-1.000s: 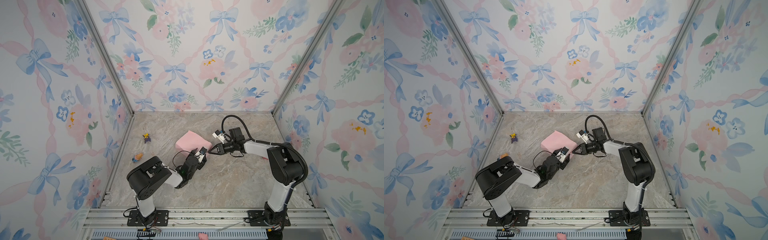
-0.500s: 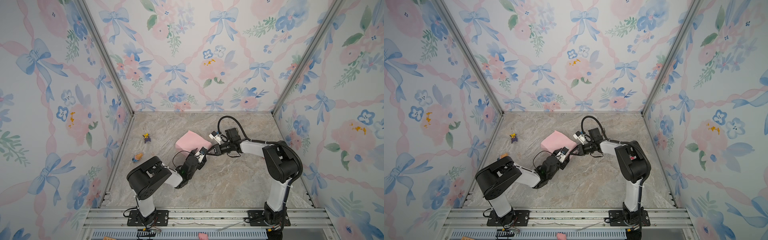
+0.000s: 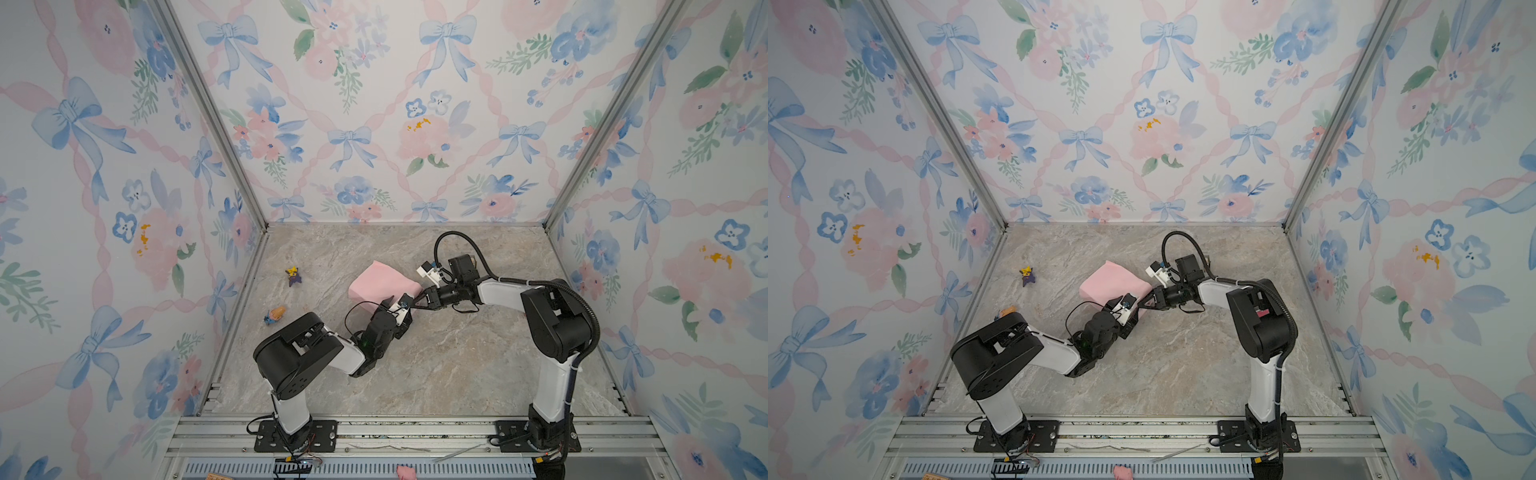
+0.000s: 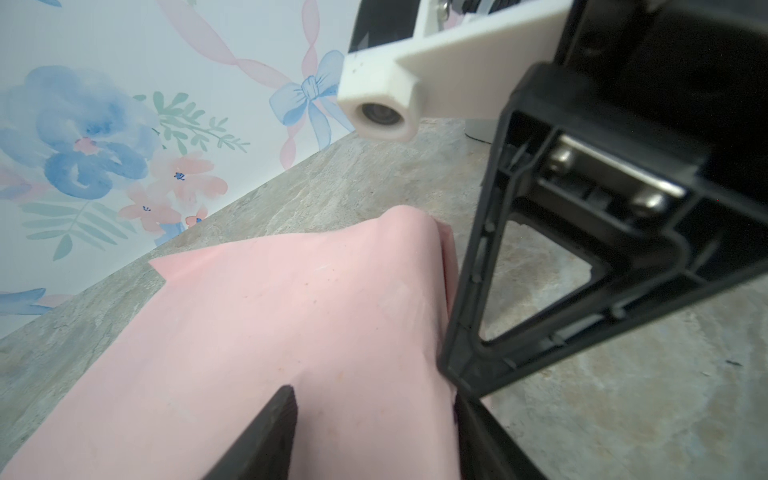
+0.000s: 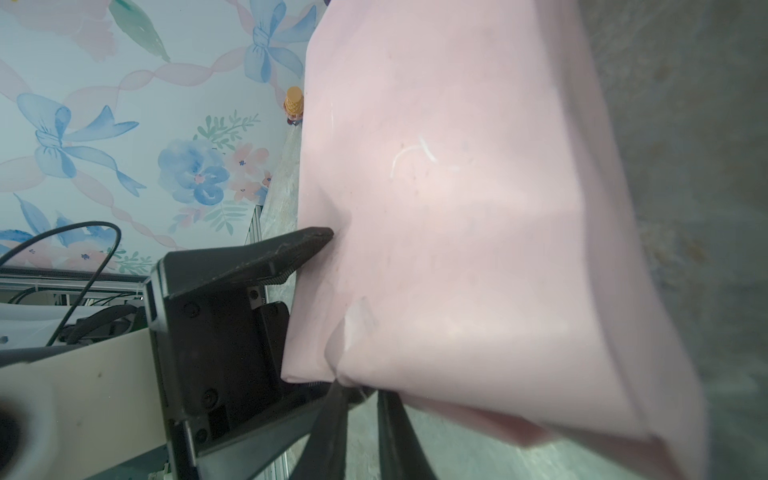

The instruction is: Wrap the gift box in paper

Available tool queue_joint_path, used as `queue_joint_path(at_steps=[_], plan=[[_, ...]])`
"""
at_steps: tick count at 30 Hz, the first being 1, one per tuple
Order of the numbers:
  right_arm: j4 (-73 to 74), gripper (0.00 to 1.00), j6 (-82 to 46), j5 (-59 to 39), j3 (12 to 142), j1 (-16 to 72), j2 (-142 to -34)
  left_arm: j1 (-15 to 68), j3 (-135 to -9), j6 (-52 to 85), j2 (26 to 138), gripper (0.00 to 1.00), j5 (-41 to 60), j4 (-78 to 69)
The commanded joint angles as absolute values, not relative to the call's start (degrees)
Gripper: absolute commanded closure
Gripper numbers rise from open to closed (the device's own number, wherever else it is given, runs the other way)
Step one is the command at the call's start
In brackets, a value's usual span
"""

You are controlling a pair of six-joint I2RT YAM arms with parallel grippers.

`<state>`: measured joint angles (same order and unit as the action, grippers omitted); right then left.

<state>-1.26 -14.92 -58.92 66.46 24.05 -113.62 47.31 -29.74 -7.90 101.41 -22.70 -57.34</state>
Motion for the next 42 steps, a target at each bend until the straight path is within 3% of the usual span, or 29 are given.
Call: queue_joint_path(at_steps=[1,23,35,42], plan=[[-0.9,0.79,-15.5,-58.4,67.4,24.6,-115.0,46.7,-26.0,-4.5,105.3,0.38,-21.2,-42.1],[0.2,0.72,-18.2,-61.7,63.4,22.0,-109.3,46.8,-26.1,-4.4,105.4,0.4,-21.2,-42.2],[-4.9,0.7,-13.7,-59.4,61.4,21.6,-107.5,46.8,-26.3,-4.5,105.3,0.4,-21.2,-42.3],[7.3,0.67,-12.2,-56.3,54.3,20.5,-104.4,46.8,-26.4,-4.7,105.2,0.4,-21.1,-42.2]])
